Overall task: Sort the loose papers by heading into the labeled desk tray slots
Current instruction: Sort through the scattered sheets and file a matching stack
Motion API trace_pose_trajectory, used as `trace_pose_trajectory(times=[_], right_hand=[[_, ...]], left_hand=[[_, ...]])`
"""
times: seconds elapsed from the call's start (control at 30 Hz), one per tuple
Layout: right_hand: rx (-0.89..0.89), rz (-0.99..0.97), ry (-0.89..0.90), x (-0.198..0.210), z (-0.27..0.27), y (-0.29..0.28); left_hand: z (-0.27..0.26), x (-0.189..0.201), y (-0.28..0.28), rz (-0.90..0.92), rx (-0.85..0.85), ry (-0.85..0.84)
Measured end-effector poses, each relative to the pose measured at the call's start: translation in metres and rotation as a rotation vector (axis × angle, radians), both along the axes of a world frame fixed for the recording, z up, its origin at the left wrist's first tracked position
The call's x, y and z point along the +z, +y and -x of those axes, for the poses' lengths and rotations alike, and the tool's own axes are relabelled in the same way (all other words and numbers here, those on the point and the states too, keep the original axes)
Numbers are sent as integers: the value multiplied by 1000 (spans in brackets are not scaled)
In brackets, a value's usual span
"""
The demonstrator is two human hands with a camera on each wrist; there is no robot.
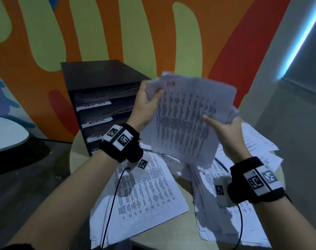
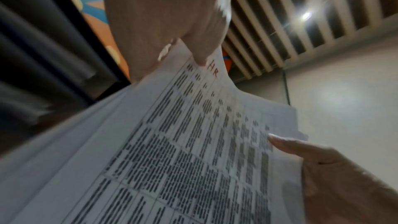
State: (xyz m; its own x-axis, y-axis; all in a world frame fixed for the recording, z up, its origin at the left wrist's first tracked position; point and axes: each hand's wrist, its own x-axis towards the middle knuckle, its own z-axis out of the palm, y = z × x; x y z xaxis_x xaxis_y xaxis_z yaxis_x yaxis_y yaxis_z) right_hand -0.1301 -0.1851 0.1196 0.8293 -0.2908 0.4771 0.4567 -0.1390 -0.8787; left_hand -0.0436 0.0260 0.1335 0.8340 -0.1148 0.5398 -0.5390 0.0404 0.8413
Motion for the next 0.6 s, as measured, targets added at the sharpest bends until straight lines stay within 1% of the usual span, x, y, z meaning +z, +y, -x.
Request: trace_pose_trajectory(times=[0.07, 0.13, 0.17, 0.23, 0.33, 0.43, 0.5, 0.6], right_hand=[[3, -8, 196, -24, -3, -1], [-32, -17, 338, -46, -7, -3], [-60, -38, 379, -54, -11, -5], [-110, -77, 408, -58, -16, -8], [-168, -119, 395, -49, -22, -17], [-214, -130, 403, -45, -27, -36], [-229, -108, 487, -52, -30, -50], [-210, -10, 659, -73, -28, -58]], left_hand=[[-7, -29, 4, -72, 0, 159], [-11, -52, 9, -112, -6, 289], [-11, -57, 11, -136, -14, 329], [-9, -58, 16, -241, -28, 347], [-12, -54, 39, -482, 26, 344], [-18, -62, 79, -773, 195, 398], [-16, -73, 103, -938, 293, 469], [-11, -93, 126, -1156, 352, 519]])
